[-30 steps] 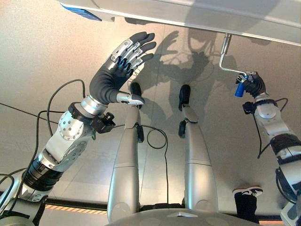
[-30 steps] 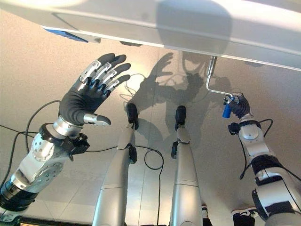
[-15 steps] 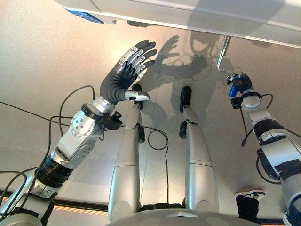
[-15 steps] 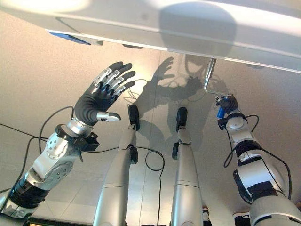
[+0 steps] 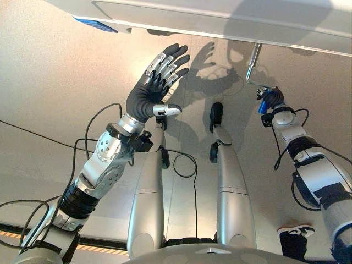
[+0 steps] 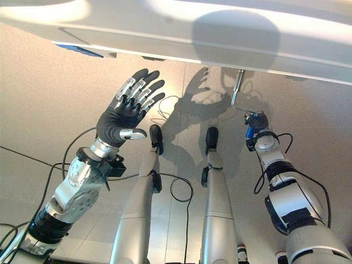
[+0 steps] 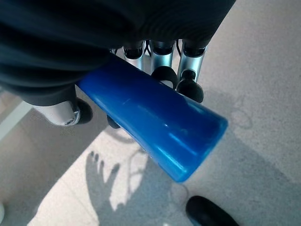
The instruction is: Raise the hospital bed
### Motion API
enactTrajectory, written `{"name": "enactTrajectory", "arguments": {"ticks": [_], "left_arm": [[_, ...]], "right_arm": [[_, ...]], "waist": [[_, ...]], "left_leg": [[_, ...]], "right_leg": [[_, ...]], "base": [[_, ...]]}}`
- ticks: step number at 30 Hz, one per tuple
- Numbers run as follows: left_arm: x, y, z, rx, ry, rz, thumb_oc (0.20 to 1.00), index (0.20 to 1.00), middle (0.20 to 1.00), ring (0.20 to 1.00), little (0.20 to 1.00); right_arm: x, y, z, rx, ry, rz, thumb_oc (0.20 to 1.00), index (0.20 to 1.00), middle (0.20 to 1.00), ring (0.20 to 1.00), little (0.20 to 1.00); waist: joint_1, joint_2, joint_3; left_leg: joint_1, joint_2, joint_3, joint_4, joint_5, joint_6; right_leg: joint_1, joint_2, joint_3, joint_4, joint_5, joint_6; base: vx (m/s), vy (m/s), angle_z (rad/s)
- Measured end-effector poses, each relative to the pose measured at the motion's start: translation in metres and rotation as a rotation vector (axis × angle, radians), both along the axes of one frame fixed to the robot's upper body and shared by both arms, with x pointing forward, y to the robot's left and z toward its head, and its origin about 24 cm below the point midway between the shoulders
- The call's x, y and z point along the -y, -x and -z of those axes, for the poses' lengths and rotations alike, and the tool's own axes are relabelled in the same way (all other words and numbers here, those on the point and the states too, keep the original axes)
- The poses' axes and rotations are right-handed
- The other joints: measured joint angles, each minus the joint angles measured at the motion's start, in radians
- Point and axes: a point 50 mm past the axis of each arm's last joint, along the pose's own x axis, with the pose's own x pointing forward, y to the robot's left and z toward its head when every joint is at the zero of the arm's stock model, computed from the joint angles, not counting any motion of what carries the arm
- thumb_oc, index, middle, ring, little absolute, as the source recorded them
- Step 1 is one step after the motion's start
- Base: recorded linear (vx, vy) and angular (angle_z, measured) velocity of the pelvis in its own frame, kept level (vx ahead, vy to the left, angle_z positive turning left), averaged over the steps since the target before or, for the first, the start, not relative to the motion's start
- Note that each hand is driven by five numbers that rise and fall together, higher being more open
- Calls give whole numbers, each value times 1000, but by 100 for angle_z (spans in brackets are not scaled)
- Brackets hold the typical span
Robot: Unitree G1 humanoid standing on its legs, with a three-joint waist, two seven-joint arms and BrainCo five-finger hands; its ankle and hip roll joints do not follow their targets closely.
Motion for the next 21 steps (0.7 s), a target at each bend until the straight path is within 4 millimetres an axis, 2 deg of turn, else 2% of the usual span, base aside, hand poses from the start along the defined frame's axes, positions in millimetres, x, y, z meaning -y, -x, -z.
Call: {"name": "enactTrajectory", "arguments": {"ticks": [2,3,6,9,10,11,12,14,15,18,21], "left_arm": [[0,-10,17,-78,-17,-21,1000,1000,1000,1000,1000],[0,-19,41,-187,-42,-50,1000,1000,1000,1000,1000],[-10,-29,83,-345,-116,-138,1000,1000,1000,1000,1000],[-35,-27,144,-520,-281,-302,1000,1000,1000,1000,1000],[-46,-29,172,-624,-324,-389,1000,1000,1000,1000,1000],[-53,-25,189,-693,-349,-436,1000,1000,1000,1000,1000],[-61,-14,211,-760,-402,-482,1000,1000,1000,1000,1000],[-71,-7,233,-848,-439,-551,1000,1000,1000,1000,1000],[-77,3,245,-885,-508,-573,1000,1000,1000,1000,1000],[-92,21,269,-965,-623,-627,1000,1000,1000,1000,1000],[-106,44,293,-1103,-661,-684,1000,1000,1000,1000,1000]], "right_arm": [[1,4,12,-54,16,10,1000,1000,1000,1000,1000],[1,9,24,-95,16,17,1000,1000,1000,1000,1000],[0,19,45,-152,6,11,1000,1000,1000,1000,1000],[3,42,83,-258,-47,40,1000,1000,1000,1000,1000],[0,52,99,-300,-68,46,1000,1000,1000,1000,1000],[-4,61,111,-333,-81,43,1000,1000,1000,1000,1000],[2,80,131,-391,-100,71,1000,1000,1000,1000,1000],[5,95,144,-422,-131,100,1000,1000,1000,1000,1000],[5,107,155,-445,-146,110,1000,1000,1000,1000,1000],[6,128,170,-468,-191,133,1000,1000,1000,1000,1000],[8,152,187,-529,-227,168,1000,1000,1000,1000,1000]], "waist": [[0,12,4],[-1,23,2],[-2,33,1],[0,57,10],[-1,61,10],[-4,60,0],[-1,63,-15],[-5,64,-15],[-13,58,-21],[-27,58,-25],[-28,57,-80]], "left_leg": [[31,0,-1,-1,-1,-1],[67,-1,-8,-9,-3,-3],[119,4,-14,-30,-5,-8],[199,8,-21,-40,3,-10],[255,9,-24,-48,-4,-12],[296,13,-26,-56,-15,-14],[345,14,-34,-66,-26,-15],[407,15,-40,-78,-25,-15],[455,14,-46,-87,-23,-18],[561,23,-56,-114,-29,-15],[610,28,-56,-128,-38,-15]], "right_leg": [[34,-2,-8,-2,-2,-1],[71,-4,-16,-6,-6,1],[121,-4,-27,-14,-15,2],[210,-3,-49,-17,-18,-8],[266,-5,-53,-23,-29,-7],[305,-6,-58,-28,-44,-1],[357,-6,-64,-36,-57,0],[428,-4,-78,-53,-58,0],[480,-3,-86,-67,-63,2],[603,0,-106,-110,-63,4],[658,7,-113,-141,-62,5]], "base": [[-30,-3,5],[-36,-10,6],[-20,-1,5],[14,-12,9],[42,-6,11],[103,-11,14],[81,-11,11],[76,-19,12],[163,-43,15],[165,-37,10],[128,-29,-1]]}}
